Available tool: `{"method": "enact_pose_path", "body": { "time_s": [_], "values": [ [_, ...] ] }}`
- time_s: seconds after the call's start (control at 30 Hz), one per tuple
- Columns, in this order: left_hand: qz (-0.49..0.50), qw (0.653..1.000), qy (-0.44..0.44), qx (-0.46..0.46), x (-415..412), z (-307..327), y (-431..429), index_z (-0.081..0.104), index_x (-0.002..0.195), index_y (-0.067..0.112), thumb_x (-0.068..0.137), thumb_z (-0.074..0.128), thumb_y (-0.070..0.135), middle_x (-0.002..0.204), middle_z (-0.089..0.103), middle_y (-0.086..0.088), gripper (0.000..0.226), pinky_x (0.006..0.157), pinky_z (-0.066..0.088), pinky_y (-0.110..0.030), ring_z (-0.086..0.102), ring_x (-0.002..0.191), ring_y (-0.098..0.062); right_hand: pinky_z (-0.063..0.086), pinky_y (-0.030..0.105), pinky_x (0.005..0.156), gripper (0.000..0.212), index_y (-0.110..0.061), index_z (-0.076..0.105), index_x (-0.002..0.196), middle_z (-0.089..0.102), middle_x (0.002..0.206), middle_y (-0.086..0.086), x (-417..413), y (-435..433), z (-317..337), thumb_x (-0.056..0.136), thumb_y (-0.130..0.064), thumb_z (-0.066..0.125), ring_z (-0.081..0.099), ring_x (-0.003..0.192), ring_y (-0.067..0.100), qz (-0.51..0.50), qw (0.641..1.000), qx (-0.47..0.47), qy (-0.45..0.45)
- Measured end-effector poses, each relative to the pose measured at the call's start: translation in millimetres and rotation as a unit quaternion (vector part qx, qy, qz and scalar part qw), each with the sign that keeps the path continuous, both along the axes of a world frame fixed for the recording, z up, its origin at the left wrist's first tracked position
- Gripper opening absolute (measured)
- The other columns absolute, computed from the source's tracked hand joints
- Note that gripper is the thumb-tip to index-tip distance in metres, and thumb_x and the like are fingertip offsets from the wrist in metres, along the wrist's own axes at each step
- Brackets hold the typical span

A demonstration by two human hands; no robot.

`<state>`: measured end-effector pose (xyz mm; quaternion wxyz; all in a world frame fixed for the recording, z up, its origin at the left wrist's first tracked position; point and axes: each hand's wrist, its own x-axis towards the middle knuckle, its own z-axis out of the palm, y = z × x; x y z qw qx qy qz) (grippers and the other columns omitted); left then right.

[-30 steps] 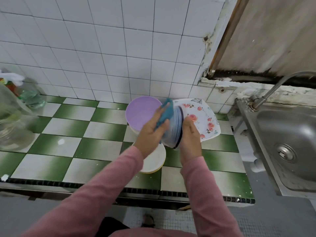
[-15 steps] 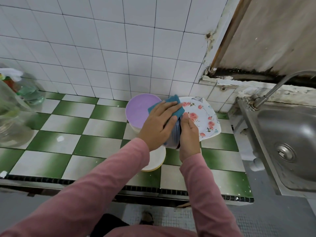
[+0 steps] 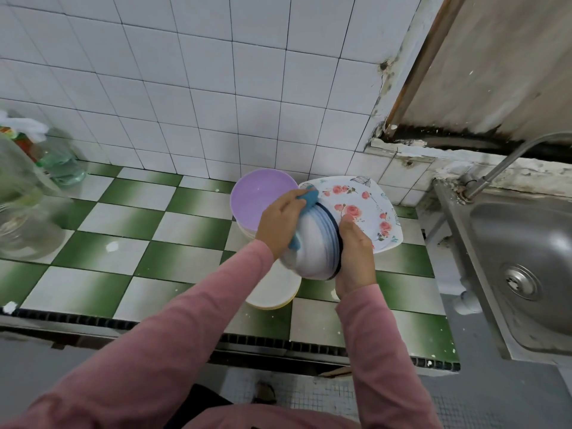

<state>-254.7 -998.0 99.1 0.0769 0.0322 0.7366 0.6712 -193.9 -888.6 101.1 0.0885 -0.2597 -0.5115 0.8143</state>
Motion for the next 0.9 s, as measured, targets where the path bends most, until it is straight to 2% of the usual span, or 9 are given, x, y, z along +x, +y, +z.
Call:
{"method": "enact_pose_path", "body": {
  "time_s": [0.1, 0.23, 0.37, 0.47, 0.53, 0.63, 0.8, 0.87, 0.9],
  "values": [
    [0.059, 0.981, -0.157, 0.1, -7, 5, -5, 0.072, 0.1, 0.028, 0.089, 0.054, 0.032, 0.107, 0.069, -0.003, 0.022, 0.089, 0.045, -0.036, 0.06, 0.101, -0.024, 0.055, 0.046, 0.094, 0.042, -0.015, 0.061, 0.132, 0.07, 0.123, 0.008, 2, 7, -3, 0.103, -0.042, 0.047, 0.066, 0.113, 0.028, -0.013, 0.996, -0.087, 0.011],
    [0.112, 0.962, -0.166, 0.184, 2, -1, 2, 0.066, 0.112, 0.025, 0.098, 0.046, 0.032, 0.108, 0.067, -0.001, 0.026, 0.085, 0.045, -0.033, 0.058, 0.101, -0.021, 0.053, 0.044, 0.092, 0.044, -0.017, 0.056, 0.135, 0.072, 0.119, 0.004, 4, 6, -3, 0.104, -0.043, 0.039, 0.067, 0.11, 0.025, -0.034, 0.973, -0.215, 0.076],
    [0.145, 0.974, -0.007, 0.175, 34, -28, 17, 0.045, 0.141, 0.034, 0.101, 0.036, 0.036, 0.147, 0.045, 0.012, 0.041, 0.116, 0.032, -0.042, 0.04, 0.137, -0.01, 0.047, 0.054, 0.1, 0.046, -0.014, 0.054, 0.138, 0.069, 0.125, 0.012, 0, -4, -1, 0.102, -0.04, 0.043, 0.061, 0.118, 0.031, -0.032, 0.95, -0.297, 0.095],
    [0.097, 0.969, 0.226, 0.023, 46, -46, 18, 0.037, 0.145, 0.027, 0.102, 0.031, 0.029, 0.156, 0.034, 0.005, 0.044, 0.122, 0.019, -0.042, 0.025, 0.147, -0.016, 0.046, 0.052, 0.106, 0.055, -0.014, 0.043, 0.148, 0.056, 0.142, 0.016, -3, -11, -5, 0.099, -0.037, 0.047, 0.052, 0.132, 0.034, -0.05, 0.945, -0.308, 0.098],
    [0.029, 0.94, 0.326, -0.094, 45, -47, 16, 0.042, 0.144, 0.019, 0.102, 0.029, 0.024, 0.154, 0.037, 0.0, 0.044, 0.122, 0.014, -0.041, 0.02, 0.148, -0.023, 0.056, 0.043, 0.093, 0.05, -0.016, 0.045, 0.147, 0.057, 0.14, 0.016, -2, -17, -8, 0.101, -0.036, 0.045, 0.057, 0.126, 0.031, -0.043, 0.95, -0.298, 0.085],
    [-0.022, 0.911, 0.37, -0.184, 37, -35, 16, 0.054, 0.138, 0.016, 0.1, 0.033, 0.019, 0.146, 0.049, -0.001, 0.043, 0.121, 0.019, -0.044, 0.027, 0.145, -0.022, 0.055, 0.041, 0.097, 0.029, -0.019, 0.06, 0.127, 0.065, 0.13, 0.013, 1, -22, -13, 0.106, -0.027, 0.042, 0.063, 0.119, 0.026, -0.025, 0.975, -0.209, 0.068],
    [-0.038, 0.952, 0.243, -0.182, 3, -11, 7, 0.065, 0.125, 0.021, 0.097, 0.035, 0.031, 0.128, 0.062, 0.004, 0.042, 0.109, 0.039, -0.039, 0.052, 0.119, -0.014, 0.058, 0.033, 0.069, 0.025, -0.019, 0.064, 0.1, 0.07, 0.095, 0.004, 6, -19, -10, 0.108, -0.022, 0.041, 0.066, 0.087, 0.02, 0.006, 0.996, -0.086, 0.032],
    [-0.052, 0.963, 0.19, -0.187, -1, -8, 6, 0.065, 0.124, 0.022, 0.098, 0.036, 0.028, 0.126, 0.064, 0.004, 0.039, 0.105, 0.042, -0.04, 0.054, 0.115, -0.015, 0.059, 0.035, 0.075, 0.026, -0.021, 0.065, 0.102, 0.07, 0.095, 0.004, 7, -22, -10, 0.108, -0.026, 0.04, 0.066, 0.087, 0.019, 0.012, 0.998, -0.062, 0.017],
    [-0.052, 0.949, 0.229, -0.21, 2, -8, 5, 0.065, 0.124, 0.019, 0.098, 0.037, 0.026, 0.126, 0.064, 0.002, 0.039, 0.106, 0.041, -0.041, 0.054, 0.116, -0.017, 0.059, 0.036, 0.078, 0.027, -0.021, 0.065, 0.102, 0.07, 0.096, 0.004, 7, -23, -10, 0.108, -0.025, 0.039, 0.066, 0.089, 0.019, 0.015, 0.998, -0.06, 0.016]
  ]
}}
